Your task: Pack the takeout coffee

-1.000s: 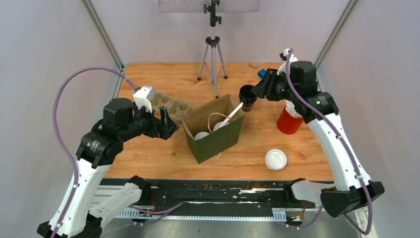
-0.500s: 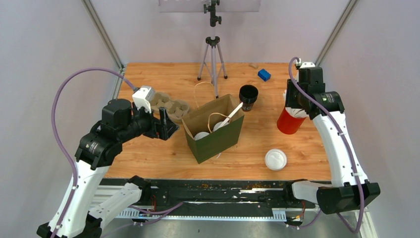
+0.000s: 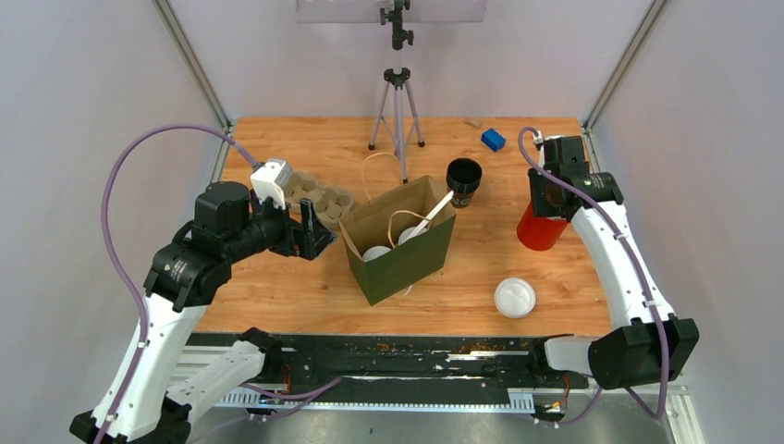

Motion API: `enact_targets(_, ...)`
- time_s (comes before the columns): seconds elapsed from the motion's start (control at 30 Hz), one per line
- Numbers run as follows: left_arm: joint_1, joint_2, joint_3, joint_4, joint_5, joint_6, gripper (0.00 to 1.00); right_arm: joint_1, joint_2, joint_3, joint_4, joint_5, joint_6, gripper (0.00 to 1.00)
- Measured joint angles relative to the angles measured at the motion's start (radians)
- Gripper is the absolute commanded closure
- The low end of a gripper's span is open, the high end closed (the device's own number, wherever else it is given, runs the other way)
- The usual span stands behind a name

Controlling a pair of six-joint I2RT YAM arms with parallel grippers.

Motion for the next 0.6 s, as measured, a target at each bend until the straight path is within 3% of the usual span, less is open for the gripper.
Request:
enact_targets(0.27, 0.0, 0.002, 0.0, -0.001, 0.0, 0.001, 0.0, -0.004, 0.008, -0.085, 0.109, 0.023, -0.084, 0.73)
enact_targets(0.43, 0.0, 0.002, 0.0, 0.0, 0.0, 0.001, 0.0, -0.004, 0.014, -0.096, 0.158, 0.031, -0.122, 0.89)
enact_targets(0.6, 0.0, 0.003, 0.0, -0.001, -0.001, 0.001, 0.0, -0.004, 0.021, -0.096, 0.164, 0.051, -0.137, 0.93)
